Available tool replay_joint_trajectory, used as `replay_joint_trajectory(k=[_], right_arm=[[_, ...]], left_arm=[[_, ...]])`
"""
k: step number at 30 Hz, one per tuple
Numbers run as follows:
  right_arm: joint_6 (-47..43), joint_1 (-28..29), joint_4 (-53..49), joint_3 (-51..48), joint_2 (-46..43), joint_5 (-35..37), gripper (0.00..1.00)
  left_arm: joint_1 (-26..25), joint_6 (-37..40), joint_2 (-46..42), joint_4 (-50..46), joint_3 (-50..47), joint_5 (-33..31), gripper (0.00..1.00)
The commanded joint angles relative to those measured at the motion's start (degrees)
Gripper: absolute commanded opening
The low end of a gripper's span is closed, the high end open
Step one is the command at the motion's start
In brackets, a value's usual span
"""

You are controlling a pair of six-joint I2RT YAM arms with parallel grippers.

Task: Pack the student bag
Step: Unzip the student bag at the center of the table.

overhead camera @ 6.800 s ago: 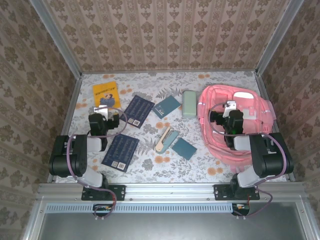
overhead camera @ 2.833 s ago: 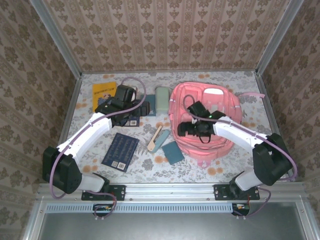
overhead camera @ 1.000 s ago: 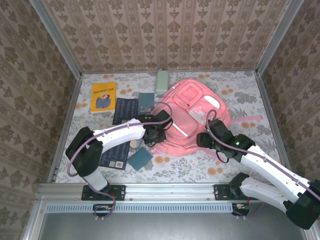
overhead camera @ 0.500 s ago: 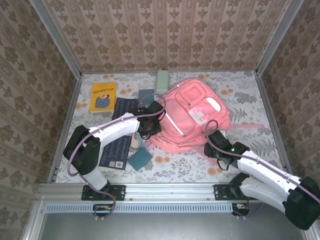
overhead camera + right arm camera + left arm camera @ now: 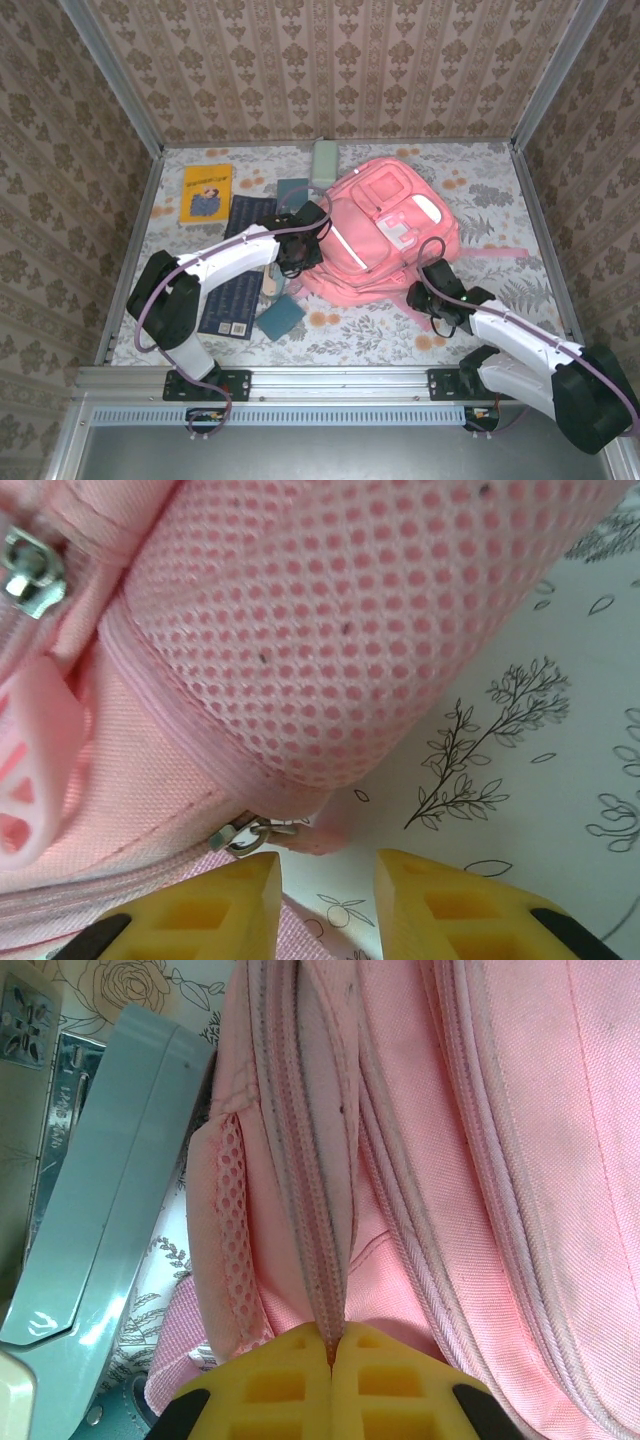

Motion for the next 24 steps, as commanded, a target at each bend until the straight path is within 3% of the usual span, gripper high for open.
replay_joint_trajectory(k=[1,14,16,19,24], right_arm=[[1.7,-1.1,6.1,-1.9,-0.2,-3.2,0.3],[1.1,-3.5,10.8,-1.6,6.0,-4.8,0.29],[1.1,-3.5,10.5,-1.3,6.4,-4.8,0.22],[1.3,-3.5,9.1,-1.1,5.4,-5.0,0.2],[2.3,-3.5,6.0,-1.7,0.7,-5.0,0.05]], left_arm=[[0.3,1.0,-2.3,-1.5,2.1,-0.6,0.0],[0.1,0.8,-3.0,-1.4,2.0,-0.2,0.0],[-0.1,0.8,-3.0,-1.4,1.9,-0.2,0.0],[-0.2,0.7,-3.1,-1.5,1.9,-0.3,0.0],[-0.4,0.5,-3.3,-1.5,1.5,-0.4,0.0]])
